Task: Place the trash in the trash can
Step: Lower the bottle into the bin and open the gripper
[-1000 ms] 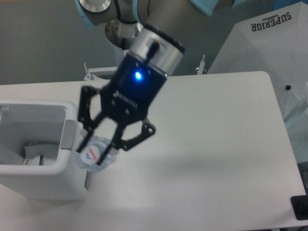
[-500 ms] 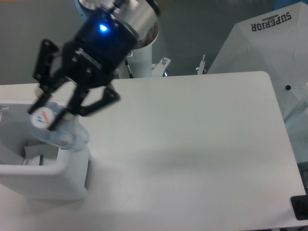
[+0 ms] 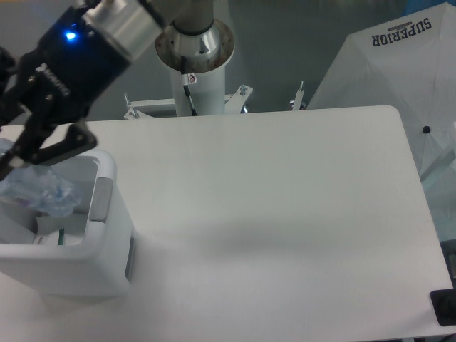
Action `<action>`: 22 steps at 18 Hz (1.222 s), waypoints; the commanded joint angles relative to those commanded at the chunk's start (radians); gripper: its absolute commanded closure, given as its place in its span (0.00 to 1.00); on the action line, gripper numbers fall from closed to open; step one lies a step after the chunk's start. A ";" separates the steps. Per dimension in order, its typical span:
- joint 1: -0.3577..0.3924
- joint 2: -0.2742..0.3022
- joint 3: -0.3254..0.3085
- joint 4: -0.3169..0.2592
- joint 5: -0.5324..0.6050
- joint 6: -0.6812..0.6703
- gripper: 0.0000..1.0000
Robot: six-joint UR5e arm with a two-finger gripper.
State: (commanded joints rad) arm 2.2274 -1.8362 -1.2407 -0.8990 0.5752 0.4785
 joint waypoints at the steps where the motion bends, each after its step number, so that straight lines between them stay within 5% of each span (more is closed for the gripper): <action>1: -0.008 -0.002 -0.022 0.018 0.000 0.012 0.89; 12: -0.035 0.000 -0.160 0.052 0.008 0.129 0.78; 16: -0.035 -0.003 -0.190 0.052 0.008 0.164 0.52; 19: -0.035 0.003 -0.207 0.052 0.008 0.173 0.11; 22: -0.029 0.021 -0.218 0.052 0.009 0.173 0.01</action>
State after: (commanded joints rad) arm 2.1982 -1.8147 -1.4588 -0.8468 0.5844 0.6519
